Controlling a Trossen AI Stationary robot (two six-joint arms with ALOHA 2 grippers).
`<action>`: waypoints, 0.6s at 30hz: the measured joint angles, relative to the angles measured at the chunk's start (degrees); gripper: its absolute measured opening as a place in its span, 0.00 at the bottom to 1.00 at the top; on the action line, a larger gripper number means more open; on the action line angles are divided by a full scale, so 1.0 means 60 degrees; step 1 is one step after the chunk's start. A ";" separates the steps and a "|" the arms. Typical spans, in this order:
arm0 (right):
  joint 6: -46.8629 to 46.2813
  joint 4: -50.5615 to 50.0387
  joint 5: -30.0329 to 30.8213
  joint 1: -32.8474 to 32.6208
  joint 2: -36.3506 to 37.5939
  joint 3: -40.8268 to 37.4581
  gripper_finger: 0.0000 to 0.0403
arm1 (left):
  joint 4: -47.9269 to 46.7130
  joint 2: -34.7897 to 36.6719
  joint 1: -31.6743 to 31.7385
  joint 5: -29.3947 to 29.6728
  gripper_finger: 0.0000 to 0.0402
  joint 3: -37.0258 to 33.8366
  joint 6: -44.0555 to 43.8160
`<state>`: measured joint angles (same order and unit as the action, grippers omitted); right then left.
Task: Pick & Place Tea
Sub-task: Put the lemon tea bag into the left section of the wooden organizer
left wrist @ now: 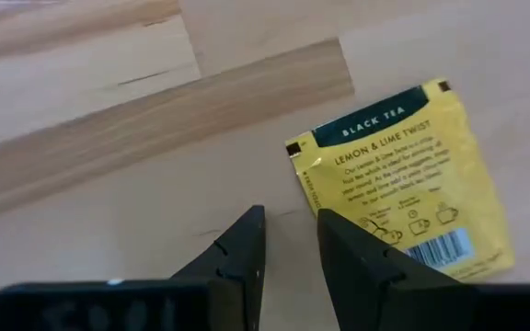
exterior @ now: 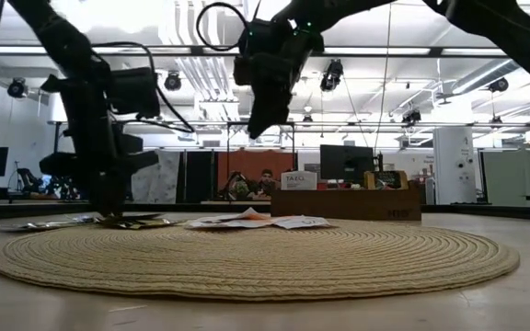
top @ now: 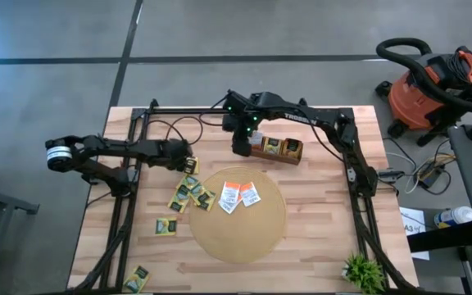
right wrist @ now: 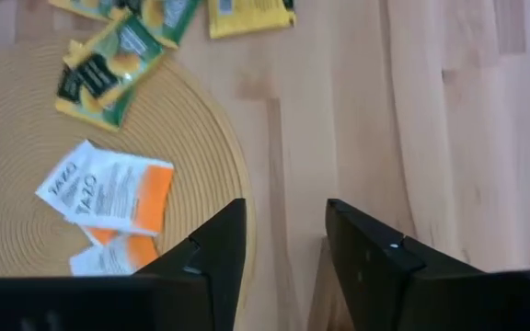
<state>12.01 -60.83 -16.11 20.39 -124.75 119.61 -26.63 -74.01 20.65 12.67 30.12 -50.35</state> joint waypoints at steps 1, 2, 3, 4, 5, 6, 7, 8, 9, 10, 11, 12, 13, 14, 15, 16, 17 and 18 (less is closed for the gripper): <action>-0.0007 0.0072 -0.0002 -0.0034 -0.0003 -0.0006 0.37 | 0.0279 0.0019 0.0000 0.0004 0.25 -0.0164 -0.0108; -0.0007 0.0211 -0.0002 -0.0054 -0.0003 -0.0070 0.37 | 0.0549 0.0024 0.0003 -0.0018 0.25 -0.0290 -0.0272; -0.0007 0.0469 -0.0002 -0.0097 -0.0003 -0.0160 0.37 | 0.0793 0.0024 0.0006 -0.0014 0.25 -0.0364 -0.0404; -0.0025 0.0723 -0.0004 -0.0123 -0.0008 -0.0237 0.37 | 0.0935 0.0021 0.0003 0.0036 0.25 -0.0400 -0.0490; -0.0112 0.0897 -0.0003 -0.0155 -0.0024 -0.0286 0.37 | 0.1010 0.0021 0.0003 0.0074 0.25 -0.0418 -0.0542; -0.0235 0.1027 0.0002 -0.0170 -0.0034 -0.0317 0.37 | 0.1068 0.0017 0.0003 0.0092 0.25 -0.0446 -0.0557; -0.0350 0.1184 -0.0010 -0.0177 -0.0039 -0.0348 0.37 | 0.1175 0.0013 0.0003 0.0100 0.25 -0.0470 -0.0535; -0.0425 0.1385 -0.0054 -0.0190 -0.0039 -0.0399 0.37 | 0.1315 0.0012 0.0003 0.0086 0.25 -0.0491 -0.0467; -0.0471 0.1573 -0.0111 -0.0197 -0.0033 -0.0472 0.37 | 0.1499 0.0010 0.0003 0.0075 0.25 -0.0508 -0.0368; -0.0520 0.1745 -0.0118 -0.0216 -0.0025 -0.0553 0.37 | 0.1740 0.0001 0.0006 0.0033 0.25 -0.0510 -0.0245; -0.0551 0.1917 -0.0119 -0.0220 -0.0025 -0.0637 0.37 | 0.2048 -0.0010 0.0006 -0.0059 0.25 -0.0513 -0.0110; -0.0601 0.2053 -0.0119 -0.0230 -0.0028 -0.0713 0.37 | 0.2449 -0.0022 0.0008 -0.0288 0.25 -0.0524 -0.0016; -0.0647 0.2169 -0.0128 -0.0234 -0.0032 -0.0796 0.37 | 0.2845 -0.0038 0.0006 -0.0588 0.25 -0.0495 0.0110; -0.0732 0.2285 -0.0143 -0.0234 -0.0032 -0.0866 0.37 | 0.3223 -0.0038 -0.0008 -0.0751 0.25 -0.0468 0.0219; -0.0802 0.2379 -0.0152 -0.0234 -0.0032 -0.0938 0.37 | 0.3617 -0.0019 -0.0012 -0.1002 0.25 -0.0465 0.0332; -0.0860 0.2408 -0.0159 -0.0234 -0.0032 -0.1008 0.37 | 0.4053 -0.0016 -0.0002 -0.1182 0.25 -0.0463 0.0466; -0.0910 0.2396 -0.0165 -0.0234 -0.0032 -0.1086 0.37 | 0.4430 -0.0016 -0.0003 -0.1351 0.25 -0.0460 0.0610; -0.0982 0.2377 -0.0166 -0.0234 -0.0032 -0.1155 0.37 | 0.4646 -0.0014 -0.0005 -0.1456 0.25 -0.0452 0.0783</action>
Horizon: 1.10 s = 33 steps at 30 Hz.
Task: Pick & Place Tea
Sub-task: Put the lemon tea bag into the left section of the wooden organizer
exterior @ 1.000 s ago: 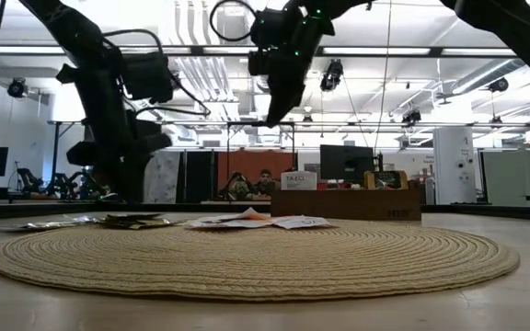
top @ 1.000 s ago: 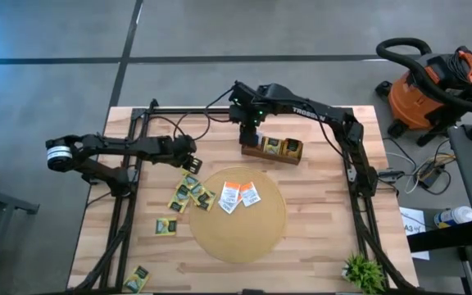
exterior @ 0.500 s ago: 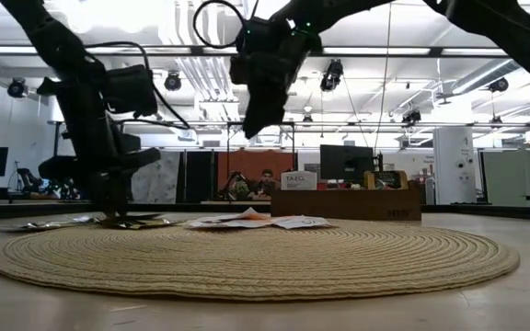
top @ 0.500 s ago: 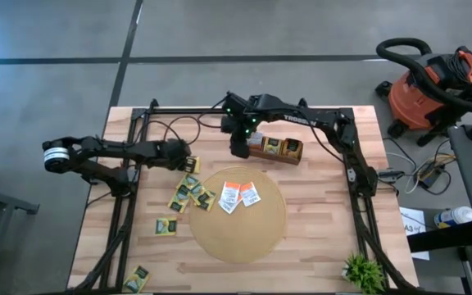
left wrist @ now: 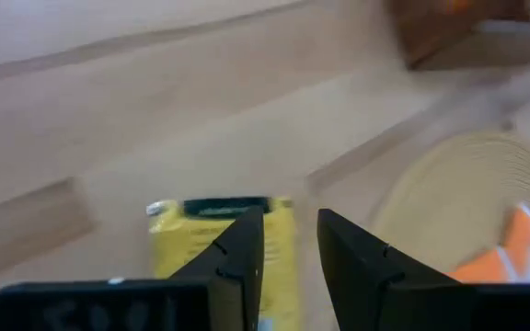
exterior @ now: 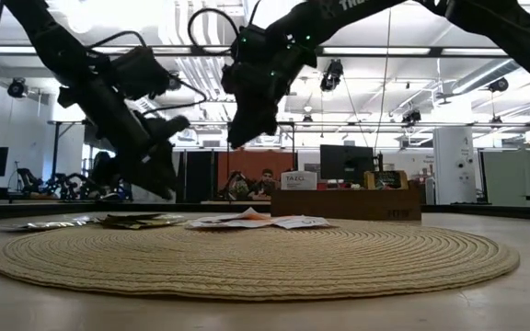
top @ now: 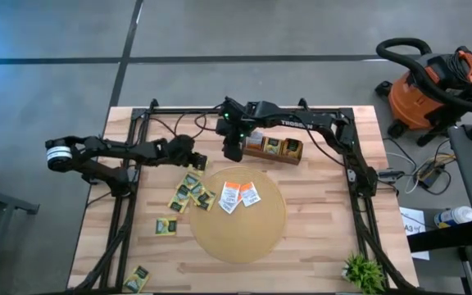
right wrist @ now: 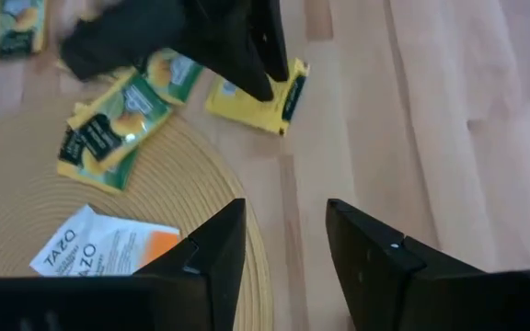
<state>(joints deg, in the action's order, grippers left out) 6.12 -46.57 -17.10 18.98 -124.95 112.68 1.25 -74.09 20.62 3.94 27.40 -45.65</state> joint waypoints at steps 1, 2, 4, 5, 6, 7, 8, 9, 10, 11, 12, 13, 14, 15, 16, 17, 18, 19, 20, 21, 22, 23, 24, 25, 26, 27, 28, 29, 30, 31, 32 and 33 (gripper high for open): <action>-0.0060 0.0009 -0.0003 0.0000 0.0000 -0.0084 0.37 | 0.0013 0.0013 -0.0010 -0.0065 0.25 0.0033 0.0149; -0.0107 -0.0004 0.0000 0.0000 0.0000 -0.0154 0.37 | -0.0172 0.0016 -0.0011 -0.0056 0.25 0.0093 0.0201; -0.0261 0.0010 0.0000 0.0000 0.0000 -0.0280 0.37 | -0.0920 0.0016 -0.0011 0.0151 0.25 0.0196 0.0120; -0.0331 0.0017 -0.0004 -0.0004 0.0000 -0.0359 0.37 | -0.1403 0.0016 -0.0007 0.0279 0.25 0.0248 0.0075; -0.0412 -0.0001 -0.0004 -0.0004 0.0000 -0.0430 0.37 | -0.1735 0.0016 -0.0001 0.0379 0.25 0.0275 0.0058; -0.0474 -0.0004 0.0000 -0.0004 0.0000 -0.0502 0.37 | -0.1980 0.0016 -0.0018 0.0408 0.25 0.0290 0.0051; -0.0511 -0.0003 0.0000 -0.0005 0.0000 -0.0568 0.37 | -0.2104 0.0016 -0.0060 0.0333 0.25 0.0290 0.0044; -0.0529 -0.0013 0.0000 -0.0015 0.0000 -0.0621 0.37 | -0.2117 0.0016 -0.0120 0.0184 0.25 0.0289 0.0052; -0.0528 0.0007 0.0000 -0.0031 0.0000 -0.0675 0.37 | -0.2037 0.0016 -0.0218 0.0106 0.25 0.0271 0.0144; -0.0526 0.0015 0.0000 -0.0052 0.0000 -0.0724 0.37 | -0.2015 0.0010 -0.0316 0.0095 0.25 0.0252 0.0278; -0.0525 0.0032 0.0000 -0.0079 0.0000 -0.0770 0.37 | -0.2042 -0.0032 -0.0403 0.0102 0.25 0.0246 0.0420; -0.0522 0.0082 0.0000 -0.0127 0.0000 -0.0838 0.37 | -0.2046 -0.0101 -0.0461 0.0114 0.25 0.0243 0.0520; -0.0511 0.0100 -0.0007 -0.0177 0.0000 -0.0891 0.37 | -0.2033 -0.0197 -0.0487 0.0121 0.25 0.0240 0.0547; -0.0468 0.0127 -0.0049 -0.0232 0.0000 -0.0946 0.37 | -0.1955 -0.0300 -0.0495 0.0143 0.25 0.0236 0.0530; -0.0445 0.0164 -0.0170 -0.0280 0.0000 -0.0989 0.37 | -0.1792 -0.0410 -0.0495 0.0151 0.25 0.0236 0.0476; -0.0424 0.0152 -0.0241 -0.0330 0.0000 -0.1025 0.37 | -0.1589 -0.0512 -0.0495 0.0095 0.25 0.0238 0.0375; -0.0449 0.0137 -0.0266 -0.0377 0.0000 -0.1051 0.37 | -0.1389 -0.0594 -0.0494 0.0007 0.25 0.0240 0.0272; -0.0479 0.0121 -0.0273 -0.0390 0.0000 -0.1065 0.37 | -0.1148 -0.0675 -0.0495 -0.0151 0.25 0.0240 0.0177; -0.0504 0.0093 -0.0273 -0.0393 0.0000 -0.1071 0.37 | -0.0847 -0.0728 -0.0495 -0.0375 0.25 0.0236 0.0123; -0.0526 0.0081 -0.0270 -0.0390 0.0000 -0.1071 0.37 | -0.0560 -0.0757 -0.0499 -0.0596 0.25 0.0235 0.0077; -0.0524 0.0087 -0.0262 -0.0380 0.0000 -0.1071 0.37 | -0.0256 -0.0759 -0.0499 -0.0757 0.25 0.0229 0.0051; -0.0523 0.0091 -0.0252 -0.0363 0.0000 -0.1071 0.37 | 0.0112 -0.0754 -0.0499 -0.0922 0.25 0.0229 0.0051; -0.0522 0.0089 -0.0240 -0.0349 0.0000 -0.1071 0.37 | 0.0428 -0.0749 -0.0499 -0.1094 0.25 0.0232 0.0051; -0.0515 0.0085 -0.0229 -0.0338 0.0000 -0.1071 0.37 | 0.0565 -0.0735 -0.0499 -0.1202 0.25 0.0236 0.0068; -0.0508 0.0081 -0.0226 -0.0337 0.0000 -0.1071 0.37 | 0.0575 -0.0734 -0.0499 -0.1306 0.25 0.0250 0.0100; -0.0506 0.0075 -0.0224 -0.0341 0.0000 -0.1073 0.37 | 0.0510 -0.0734 -0.0499 -0.1321 0.25 0.0288 0.0124; -0.0500 0.0075 -0.0226 -0.0351 0.0000 -0.1075 0.37 | 0.0443 -0.0720 -0.0499 -0.1311 0.25 0.0330 0.0162; -0.0497 0.0074 -0.0226 -0.0355 0.0000 -0.1075 0.37 | 0.0362 -0.0680 -0.0499 -0.1301 0.25 0.0349 0.0222; -0.0497 0.0075 -0.0229 -0.0364 0.0000 -0.1075 0.37 | 0.0240 -0.0643 -0.0499 -0.1263 0.25 0.0371 0.0295; -0.0500 0.0075 -0.0226 -0.0379 0.0000 -0.1083 0.37 | 0.0124 -0.0616 -0.0499 -0.1200 0.25 0.0404 0.0342; -0.0511 0.0060 -0.0226 -0.0388 0.0000 -0.1090 0.37 | -0.0012 -0.0595 -0.0499 -0.1088 0.25 0.0430 0.0355; -0.0511 0.0051 -0.0222 -0.0405 0.0000 -0.1093 0.37 | -0.0201 -0.0558 -0.0499 -0.1019 0.25 0.0436 0.0357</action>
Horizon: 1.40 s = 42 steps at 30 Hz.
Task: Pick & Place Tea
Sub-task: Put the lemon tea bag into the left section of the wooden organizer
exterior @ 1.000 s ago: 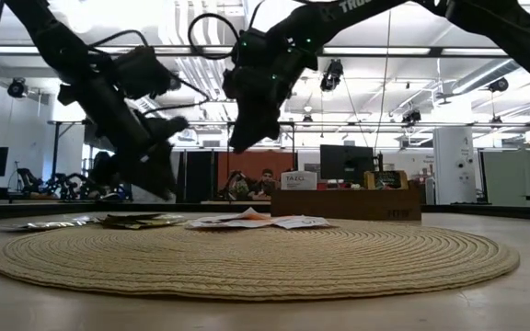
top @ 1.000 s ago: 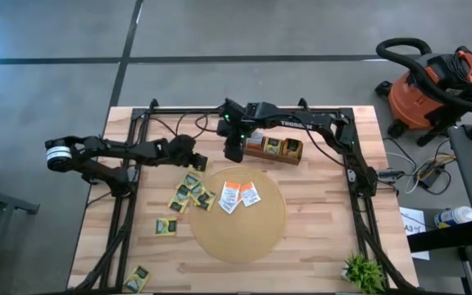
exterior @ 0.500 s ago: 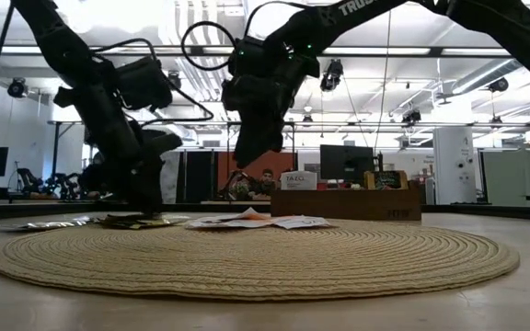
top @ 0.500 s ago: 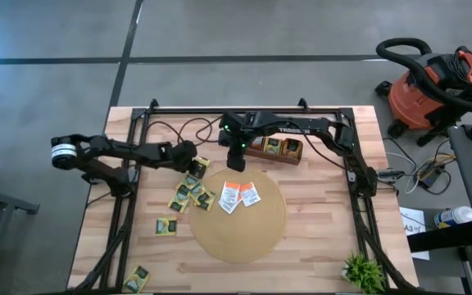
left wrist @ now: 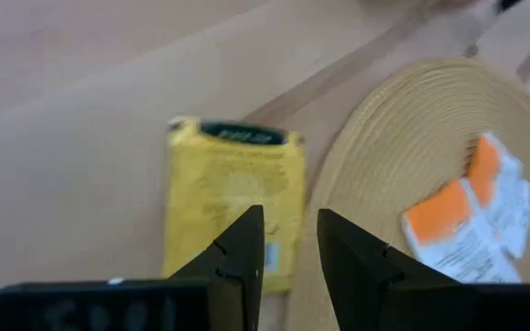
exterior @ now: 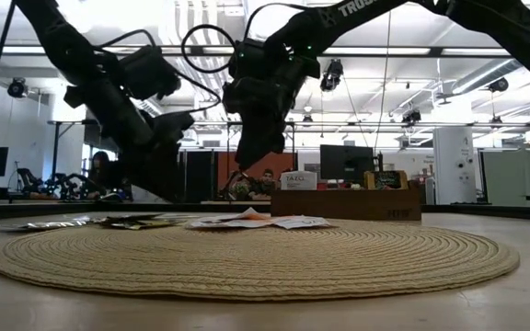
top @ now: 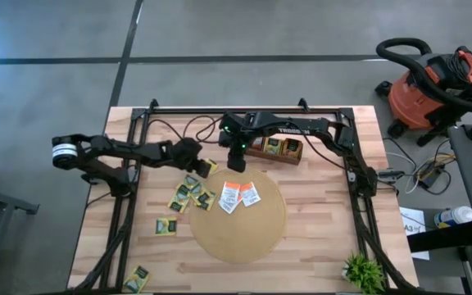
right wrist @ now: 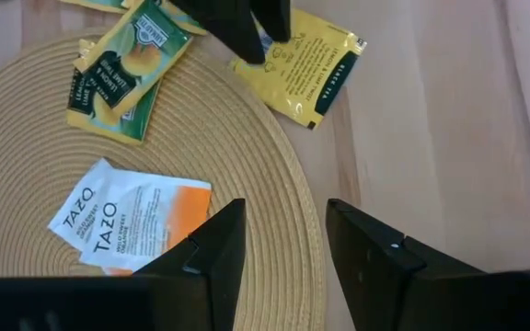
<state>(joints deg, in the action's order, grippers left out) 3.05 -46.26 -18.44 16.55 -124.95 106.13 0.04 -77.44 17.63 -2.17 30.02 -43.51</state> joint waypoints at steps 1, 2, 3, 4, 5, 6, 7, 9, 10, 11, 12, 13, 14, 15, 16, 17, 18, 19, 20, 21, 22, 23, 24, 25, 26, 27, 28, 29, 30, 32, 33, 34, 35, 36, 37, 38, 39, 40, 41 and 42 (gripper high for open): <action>-0.0003 0.0007 0.0000 -0.0003 0.0000 -0.0003 0.37 | -0.0155 0.0035 0.0000 0.0034 0.25 0.0000 0.0002; -0.0007 0.0011 0.0000 -0.0011 0.0000 -0.0004 0.37 | -0.0247 0.0061 0.0000 0.0040 0.25 0.0000 0.0030; -0.0011 0.0017 -0.0003 -0.0024 0.0000 -0.0004 0.37 | -0.0284 0.0081 0.0004 0.0040 0.25 -0.0007 0.0040; -0.0011 0.0025 -0.0003 -0.0031 0.0000 -0.0012 0.37 | -0.0340 0.0100 0.0000 0.0026 0.25 -0.0028 0.0040; -0.0012 0.0029 -0.0004 -0.0032 0.0000 -0.0023 0.37 | -0.0441 0.0108 0.0000 -0.0041 0.25 -0.0049 0.0043; -0.0036 0.0038 -0.0002 -0.0032 0.0000 -0.0036 0.37 | -0.0517 0.0105 0.0000 -0.0165 0.25 -0.0069 0.0051; -0.0117 0.0067 -0.0004 -0.0032 0.0000 -0.0053 0.37 | -0.0546 0.0100 -0.0005 -0.0324 0.25 -0.0086 0.0071; -0.0373 0.0216 -0.0094 -0.0032 -0.0056 -0.0073 0.37 | -0.0501 0.0085 -0.0039 -0.0569 0.25 -0.0104 0.0150; -0.0545 0.0278 -0.0280 -0.0025 -0.0082 -0.0073 0.37 | -0.0469 0.0078 -0.0040 -0.0645 0.25 -0.0140 0.0186; -0.0761 0.0315 -0.0472 -0.0015 -0.0138 -0.0073 0.37 | -0.0490 0.0075 -0.0040 -0.0755 0.25 -0.0201 0.0215; -0.0969 0.0393 -0.0655 -0.0007 -0.0241 -0.0057 0.37 | -0.0547 0.0058 -0.0043 -0.0787 0.25 -0.0266 0.0219; -0.1127 0.0456 -0.0713 -0.0010 -0.0332 0.0015 0.37 | -0.0527 0.0044 -0.0044 -0.0780 0.25 -0.0329 0.0219; -0.1229 0.0518 -0.0720 -0.0011 -0.0442 0.0086 0.37 | -0.0521 0.0038 -0.0044 -0.0775 0.25 -0.0399 0.0219; -0.1275 0.0575 -0.0725 -0.0011 -0.0549 0.0171 0.37 | -0.0517 0.0038 -0.0044 -0.0724 0.25 -0.0477 0.0224; -0.1308 0.0632 -0.0727 -0.0011 -0.0620 0.0248 0.37 | -0.0476 0.0037 -0.0044 -0.0571 0.25 -0.0539 0.0240; -0.1342 0.0692 -0.0729 -0.0017 -0.0718 0.0314 0.37 | -0.0410 0.0031 -0.0047 -0.0311 0.25 -0.0599 0.0265; -0.1405 0.0803 -0.0731 -0.0028 -0.0805 0.0386 0.37 | -0.0357 0.0027 -0.0038 -0.0016 0.25 -0.0659 0.0264; -0.1504 0.0886 -0.0722 -0.0028 -0.0881 0.0444 0.37 | -0.0360 0.0027 -0.0005 0.0238 0.25 -0.0712 0.0270; -0.1568 0.0892 -0.0692 -0.0029 -0.0974 0.0499 0.37 | -0.0329 0.0027 0.0017 0.0414 0.25 -0.0738 0.0270; -0.1634 0.0912 -0.0685 -0.0025 -0.1074 0.0575 0.37 | -0.0254 0.0027 0.0043 0.0497 0.25 -0.0774 0.0267; -0.1728 0.0985 -0.0678 -0.0025 -0.1184 0.0653 0.37 | -0.0170 0.0027 0.0051 0.0525 0.25 -0.0803 0.0269; -0.1823 0.1077 -0.0674 -0.0025 -0.1271 0.0722 0.37 | -0.0090 0.0027 0.0051 0.0539 0.25 -0.0819 0.0270; -0.1938 0.1164 -0.0667 -0.0010 -0.1344 0.0775 0.37 | -0.0049 0.0020 0.0049 0.0551 0.25 -0.0820 0.0272; -0.2025 0.1338 -0.0664 -0.0007 -0.1453 0.0838 0.37 | -0.0014 -0.0006 0.0047 0.0565 0.25 -0.0820 0.0303; -0.2106 0.1635 -0.0664 -0.0004 -0.1519 0.0879 0.37 | -0.0002 -0.0037 0.0049 0.0565 0.25 -0.0820 0.0382; -0.2190 0.1840 -0.0654 0.0001 -0.1580 0.0885 0.37 | 0.0005 -0.0065 0.0051 0.0566 0.25 -0.0820 0.0481; -0.2241 0.2037 -0.0654 0.0000 -0.1668 0.0883 0.37 | 0.0010 -0.0109 0.0050 0.0568 0.25 -0.0824 0.0528; -0.2347 0.2340 -0.0644 0.0000 -0.1734 0.0882 0.37 | 0.0043 -0.0151 0.0047 0.0562 0.25 -0.0836 0.0569; -0.2502 0.2519 -0.0574 0.0000 -0.1808 0.0882 0.37 | 0.0085 -0.0195 0.0047 0.0533 0.25 -0.0865 0.0572; -0.2727 0.2661 -0.0302 0.0020 -0.1865 0.0868 0.37 | 0.0252 -0.0293 0.0047 0.0413 0.25 -0.0969 0.0562; -0.2725 0.2684 -0.0131 0.0029 -0.1865 0.0866 0.37 | 0.0347 -0.0327 0.0048 0.0345 0.25 -0.1025 0.0493; -0.2662 0.2695 0.0110 0.0035 -0.1865 0.0863 0.37 | 0.0496 -0.0389 0.0045 0.0270 0.25 -0.1077 0.0424; -0.2541 0.2727 0.0316 0.0052 -0.1865 0.0867 0.37 | 0.0683 -0.0401 0.0036 0.0195 0.25 -0.1131 0.0357; -0.2448 0.2745 0.0536 0.0059 -0.1863 0.0867 0.37 | 0.0903 -0.0418 0.0028 0.0140 0.25 -0.1178 0.0317; -0.2387 0.2736 0.0652 0.0075 -0.1861 0.0863 0.37 | 0.1184 -0.0447 0.0022 0.0099 0.25 -0.1232 0.0310; -0.2347 0.2746 0.0656 0.0096 -0.1865 0.0852 0.37 | 0.1541 -0.0477 0.0022 0.0072 0.25 -0.1299 0.0310; -0.2319 0.2739 0.0667 0.0110 -0.1863 0.0842 0.37 | 0.1881 -0.0516 0.0022 0.0047 0.25 -0.1360 0.0310; -0.2300 0.2769 0.0667 0.0110 -0.1863 0.0820 0.37 | 0.2229 -0.0577 0.0022 0.0029 0.25 -0.1421 0.0313; -0.2282 0.2818 0.0667 0.0110 -0.1861 0.0795 0.37 | 0.2447 -0.0638 0.0022 0.0025 0.25 -0.1474 0.0317; -0.2267 0.2858 0.0667 0.0106 -0.1861 0.0754 0.37 | 0.2562 -0.0702 0.0022 0.0025 0.25 -0.1504 0.0315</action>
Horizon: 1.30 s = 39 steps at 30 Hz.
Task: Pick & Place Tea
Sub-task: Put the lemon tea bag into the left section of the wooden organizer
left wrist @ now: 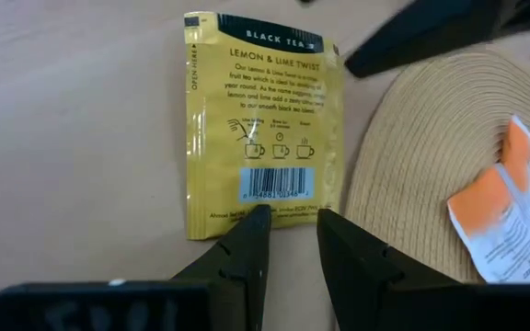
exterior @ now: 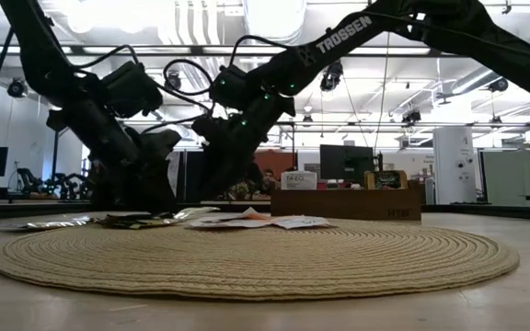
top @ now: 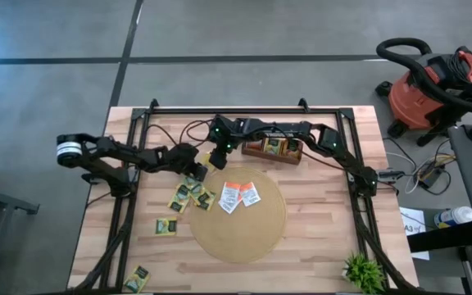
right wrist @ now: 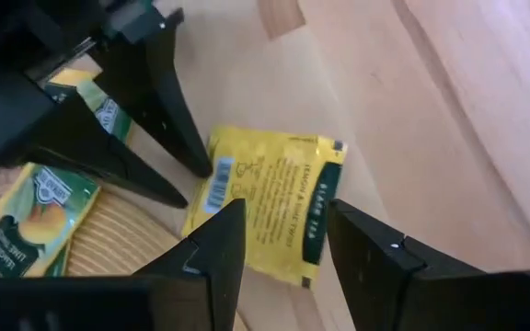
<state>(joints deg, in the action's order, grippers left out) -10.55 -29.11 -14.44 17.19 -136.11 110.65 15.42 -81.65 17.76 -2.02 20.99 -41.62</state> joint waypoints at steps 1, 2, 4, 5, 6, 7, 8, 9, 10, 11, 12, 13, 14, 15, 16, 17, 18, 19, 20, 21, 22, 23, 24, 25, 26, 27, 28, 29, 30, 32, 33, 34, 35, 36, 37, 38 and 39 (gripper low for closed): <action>0.0001 -0.0015 -0.0001 -0.0006 0.0000 -0.0041 0.37 | 0.0041 -0.0065 0.0000 -0.0004 0.25 -0.0012 0.0000; 0.0007 -0.0020 -0.0001 -0.0009 0.0000 -0.0081 0.37 | 0.0070 -0.0149 0.0000 -0.0004 0.25 -0.0038 0.0002; 0.0080 0.0035 0.0007 -0.0015 0.0000 -0.0177 0.37 | 0.0099 -0.0313 0.0000 -0.0052 0.25 -0.0084 0.0002; 0.0090 0.0078 0.0016 -0.0015 0.0000 -0.0197 0.37 | 0.0099 -0.0395 0.0000 -0.0078 0.25 -0.0099 0.0006; 0.0103 0.0112 0.0046 -0.0015 0.0000 -0.0197 0.37 | 0.0110 -0.0473 0.0000 -0.0108 0.25 -0.0102 0.0037; 0.0096 0.0130 0.0091 -0.0015 0.0000 -0.0197 0.37 | 0.0200 -0.0562 0.0000 -0.0154 0.25 -0.0110 0.0118; 0.0082 0.0145 0.0137 -0.0011 0.0000 -0.0197 0.37 | 0.0312 -0.0636 -0.0010 -0.0194 0.25 -0.0120 0.0193; 0.0081 0.0151 0.0184 -0.0018 0.0000 -0.0199 0.37 | 0.0530 -0.0685 -0.0036 -0.0269 0.25 -0.0127 0.0261; 0.0102 0.0168 0.0222 -0.0032 -0.0026 -0.0200 0.37 | 0.0779 -0.0716 -0.0061 -0.0323 0.25 -0.0123 0.0349; 0.0163 0.0203 0.0314 -0.0049 -0.0058 -0.0200 0.37 | 0.1017 -0.0749 -0.0082 -0.0344 0.25 -0.0118 0.0474; 0.0227 0.0178 0.0422 -0.0082 -0.0069 -0.0200 0.37 | 0.1221 -0.0760 -0.0091 -0.0373 0.25 -0.0120 0.0543; 0.0256 0.0136 0.0537 -0.0118 -0.0082 -0.0207 0.37 | 0.1383 -0.0768 -0.0091 -0.0397 0.25 -0.0120 0.0617; 0.0272 0.0126 0.0660 -0.0151 -0.0084 -0.0215 0.37 | 0.1505 -0.0783 -0.0091 -0.0400 0.25 -0.0120 0.0688; 0.0318 0.0136 0.0716 -0.0177 -0.0084 -0.0215 0.37 | 0.1582 -0.0783 -0.0095 -0.0397 0.25 -0.0117 0.0720; 0.0338 0.0132 0.0733 -0.0186 -0.0084 -0.0215 0.37 | 0.1582 -0.0783 -0.0095 -0.0377 0.25 -0.0113 0.0731; 0.0359 0.0132 0.0743 -0.0189 -0.0084 -0.0215 0.37 | 0.1551 -0.0783 -0.0098 -0.0337 0.25 -0.0110 0.0731; 0.0362 0.0129 0.0743 -0.0189 -0.0084 -0.0215 0.37 | 0.1494 -0.0779 -0.0098 -0.0321 0.25 -0.0103 0.0731; 0.0365 0.0127 0.0754 -0.0186 -0.0084 -0.0224 0.37 | 0.1400 -0.0779 -0.0098 -0.0323 0.25 -0.0102 0.0731; 0.0369 0.0108 0.0764 -0.0183 -0.0084 -0.0230 0.37 | 0.1292 -0.0783 -0.0098 -0.0318 0.25 -0.0094 0.0731; 0.0381 0.0104 0.0796 -0.0179 -0.0084 -0.0230 0.37 | 0.1198 -0.0779 -0.0098 -0.0311 0.25 -0.0091 0.0736; 0.0405 0.0107 0.0849 -0.0178 -0.0084 -0.0230 0.37 | 0.1092 -0.0779 -0.0098 -0.0298 0.25 -0.0091 0.0740; 0.0434 0.0109 0.0873 -0.0178 -0.0084 -0.0236 0.37 | 0.0978 -0.0782 -0.0098 -0.0287 0.25 -0.0092 0.0754; 0.0482 0.0109 0.0876 -0.0184 -0.0084 -0.0255 0.37 | 0.0910 -0.0782 -0.0102 -0.0280 0.25 -0.0106 0.0784; 0.0547 0.0078 0.0878 -0.0188 -0.0084 -0.0261 0.37 | 0.0897 -0.0783 -0.0102 -0.0277 0.25 -0.0109 0.0838; 0.0640 0.0041 0.0879 -0.0195 -0.0084 -0.0263 0.37 | 0.0897 -0.0783 -0.0102 -0.0250 0.25 -0.0109 0.0876; 0.0777 -0.0023 0.0885 -0.0201 -0.0084 -0.0267 0.37 | 0.0897 -0.0783 -0.0105 -0.0180 0.25 -0.0109 0.0898; 0.0933 -0.0086 0.0882 -0.0204 -0.0084 -0.0277 0.37 | 0.0897 -0.0783 -0.0113 -0.0099 0.25 -0.0109 0.0905; 0.1063 -0.0129 0.0878 -0.0214 -0.0084 -0.0287 0.37 | 0.0898 -0.0783 -0.0114 -0.0044 0.25 -0.0109 0.0907; 0.1161 -0.0149 0.0879 -0.0215 -0.0084 -0.0305 0.37 | 0.0903 -0.0783 -0.0117 0.0021 0.25 -0.0109 0.0928; 0.1220 -0.0185 0.0876 -0.0215 -0.0084 -0.0326 0.37 | 0.0889 -0.0783 -0.0120 0.0162 0.25 -0.0113 0.0993; 0.1211 -0.0172 0.0874 -0.0215 -0.0084 -0.0328 0.37 | 0.0888 -0.0783 -0.0118 0.0193 0.25 -0.0113 0.1033; 0.1179 -0.0150 0.0869 -0.0215 -0.0084 -0.0328 0.37 | 0.0894 -0.0783 -0.0117 0.0223 0.25 -0.0114 0.1110; 0.1137 -0.0127 0.0856 -0.0215 -0.0084 -0.0328 0.37 | 0.0927 -0.0783 -0.0117 0.0247 0.25 -0.0117 0.1202; 0.1104 -0.0119 0.0825 -0.0215 -0.0084 -0.0328 0.37 | 0.0968 -0.0783 -0.0117 0.0263 0.25 -0.0117 0.1284; 0.1080 -0.0123 0.0758 -0.0215 -0.0084 -0.0328 0.37 | 0.1018 -0.0783 -0.0117 0.0273 0.25 -0.0124 0.1357; 0.1074 -0.0123 0.0702 -0.0215 -0.0084 -0.0328 0.37 | 0.1056 -0.0783 -0.0117 0.0281 0.25 -0.0128 0.1395; 0.1073 -0.0123 0.0651 -0.0212 -0.0084 -0.0328 0.36 | 0.1098 -0.0786 -0.0117 0.0290 0.25 -0.0131 0.1409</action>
<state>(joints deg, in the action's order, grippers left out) -4.11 -29.85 -10.53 15.92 -136.62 108.68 22.00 -86.37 17.06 -0.28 20.21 -33.17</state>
